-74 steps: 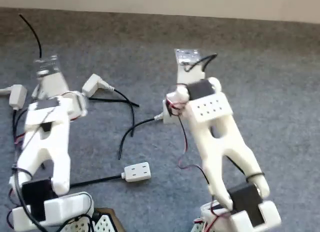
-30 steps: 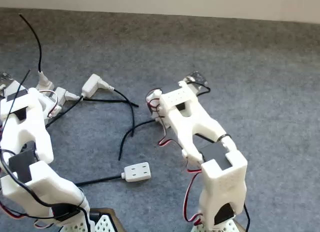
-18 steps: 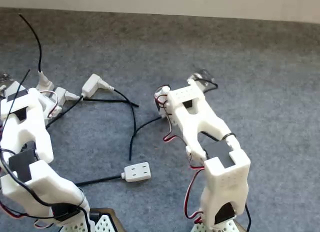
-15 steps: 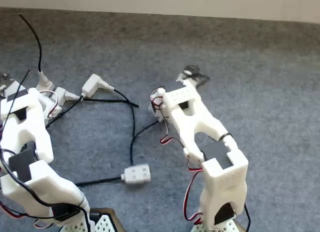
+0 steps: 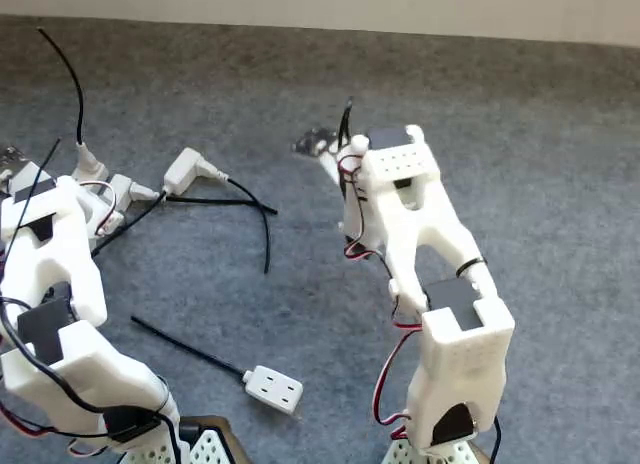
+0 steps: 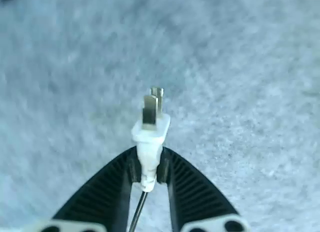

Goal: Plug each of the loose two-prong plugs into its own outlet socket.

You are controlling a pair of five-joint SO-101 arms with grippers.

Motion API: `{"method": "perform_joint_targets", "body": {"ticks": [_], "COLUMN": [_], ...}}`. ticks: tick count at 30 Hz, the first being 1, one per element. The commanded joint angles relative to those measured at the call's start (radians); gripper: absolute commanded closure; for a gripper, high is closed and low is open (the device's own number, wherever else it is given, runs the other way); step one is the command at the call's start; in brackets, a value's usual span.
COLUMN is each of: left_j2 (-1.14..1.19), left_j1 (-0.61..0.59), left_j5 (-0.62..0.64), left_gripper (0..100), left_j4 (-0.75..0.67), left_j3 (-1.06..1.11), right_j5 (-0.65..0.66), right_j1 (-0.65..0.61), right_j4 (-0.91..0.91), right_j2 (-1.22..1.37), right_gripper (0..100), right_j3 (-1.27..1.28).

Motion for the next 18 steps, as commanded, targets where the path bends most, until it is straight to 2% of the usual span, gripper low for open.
{"method": "perform_joint_targets", "body": {"ticks": [1, 6, 11, 15, 18], "left_j2": [-0.005, -0.005, -0.007, -0.008, -0.01], "left_j1": [0.016, 0.016, 0.016, 0.016, 0.016], "left_j5": [0.003, 0.003, 0.003, 0.002, 0.002], "left_gripper": [77, 77, 77, 77, 77], "left_j4": [0.005, 0.003, 0.006, 0.008, 0.008], "left_j3": [-0.022, -0.022, -0.022, -0.022, -0.022], "right_j5": [0.123, 0.146, 0.147, 0.137, 0.123], "right_j1": [0.004, -0.05, -0.091, -0.067, -0.004], "right_j4": [-0.012, -0.209, -0.236, -0.236, -0.265], "right_j2": [-0.07, -0.076, -0.077, -0.077, -0.077], "right_gripper": [99.2, 99.2, 98.8, 98.8, 98.8], "right_j3": [0.059, 0.28, 0.383, 0.39, 0.41]}}
